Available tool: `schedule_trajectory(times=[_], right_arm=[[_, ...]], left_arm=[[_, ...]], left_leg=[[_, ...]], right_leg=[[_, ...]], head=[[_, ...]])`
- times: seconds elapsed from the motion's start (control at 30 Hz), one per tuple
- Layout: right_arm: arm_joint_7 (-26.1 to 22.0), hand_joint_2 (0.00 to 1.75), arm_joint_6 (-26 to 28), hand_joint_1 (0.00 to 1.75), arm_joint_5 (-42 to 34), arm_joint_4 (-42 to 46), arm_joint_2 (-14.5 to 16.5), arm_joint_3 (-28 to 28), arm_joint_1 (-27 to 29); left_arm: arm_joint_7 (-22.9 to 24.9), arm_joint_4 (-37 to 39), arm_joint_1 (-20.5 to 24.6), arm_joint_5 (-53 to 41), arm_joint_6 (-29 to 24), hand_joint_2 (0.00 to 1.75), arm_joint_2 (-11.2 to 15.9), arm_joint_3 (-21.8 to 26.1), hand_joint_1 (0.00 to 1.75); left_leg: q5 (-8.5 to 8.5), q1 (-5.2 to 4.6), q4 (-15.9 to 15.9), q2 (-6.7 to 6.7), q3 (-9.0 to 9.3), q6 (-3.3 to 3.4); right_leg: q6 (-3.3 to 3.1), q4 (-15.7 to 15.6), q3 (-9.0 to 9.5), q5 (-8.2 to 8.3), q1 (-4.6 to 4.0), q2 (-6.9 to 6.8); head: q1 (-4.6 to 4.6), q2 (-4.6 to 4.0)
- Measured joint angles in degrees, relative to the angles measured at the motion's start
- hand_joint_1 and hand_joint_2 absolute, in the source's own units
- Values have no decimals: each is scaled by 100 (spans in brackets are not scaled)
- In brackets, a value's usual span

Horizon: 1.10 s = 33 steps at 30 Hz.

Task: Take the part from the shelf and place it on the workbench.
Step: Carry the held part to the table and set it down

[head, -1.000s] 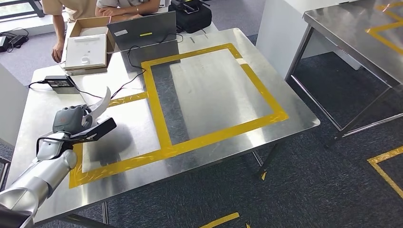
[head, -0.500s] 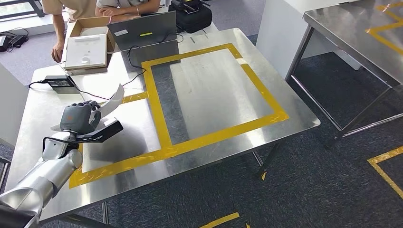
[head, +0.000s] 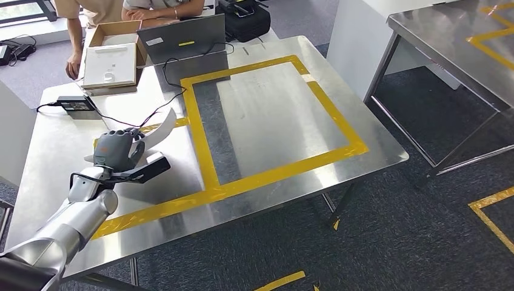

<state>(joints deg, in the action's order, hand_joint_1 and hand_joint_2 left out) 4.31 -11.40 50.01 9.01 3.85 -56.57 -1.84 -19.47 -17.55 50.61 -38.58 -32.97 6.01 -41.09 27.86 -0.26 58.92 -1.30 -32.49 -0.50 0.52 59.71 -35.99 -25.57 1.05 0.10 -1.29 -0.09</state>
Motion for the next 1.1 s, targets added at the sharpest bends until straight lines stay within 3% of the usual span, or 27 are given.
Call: schedule_trajectory(times=[0.07, 0.1, 0.23, 0.8, 0.97, 1.1], right_arm=[[4, 0, -15, 0, 20, 1, -3, 0, 2], [9, 0, -26, 0, 28, 1, -8, 0, 3], [33, 0, -40, 0, 33, 0, -44, 0, 4], [70, 0, 60, 0, 47, 0, -46, 0, -12], [114, 0, 119, 0, 45, 0, 4, 0, -16], [92, 0, 110, 0, 46, 0, 45, -1, -22]], left_arm=[[10, 0, -10, 1, 2, 175, -9, 14, 0], [12, 0, -18, 2, 4, 175, -10, 24, 0], [51, 1, -38, 11, 90, 0, -13, 83, 0], [130, -20, 3, -45, 119, 0, 33, 194, 0], [-90, -188, 273, 75, -42, 0, 110, 393, 0], [-216, -429, 753, 126, -64, 0, 203, 561, 0]], left_leg=[[0, 0, 0, 0, 0, 0], [0, 0, 0, 0, 0, 1], [0, 0, 0, 0, 0, 1], [0, 0, 1, 1, -2, 1], [-1, 1, 2, 2, -3, 0], [8, -5, 26, 5, -17, 16]], right_leg=[[0, 0, 0, 0, 0, 0], [0, 0, 0, 0, 0, 0], [0, 0, 0, 0, 0, 0], [0, 0, 0, 0, -1, -1], [0, 0, -1, 0, -3, -2], [17, -6, -1, 12, 20, -8]], head=[[0, 0], [0, 0], [0, 0], [0, 0], [0, 0], [1, 0]])
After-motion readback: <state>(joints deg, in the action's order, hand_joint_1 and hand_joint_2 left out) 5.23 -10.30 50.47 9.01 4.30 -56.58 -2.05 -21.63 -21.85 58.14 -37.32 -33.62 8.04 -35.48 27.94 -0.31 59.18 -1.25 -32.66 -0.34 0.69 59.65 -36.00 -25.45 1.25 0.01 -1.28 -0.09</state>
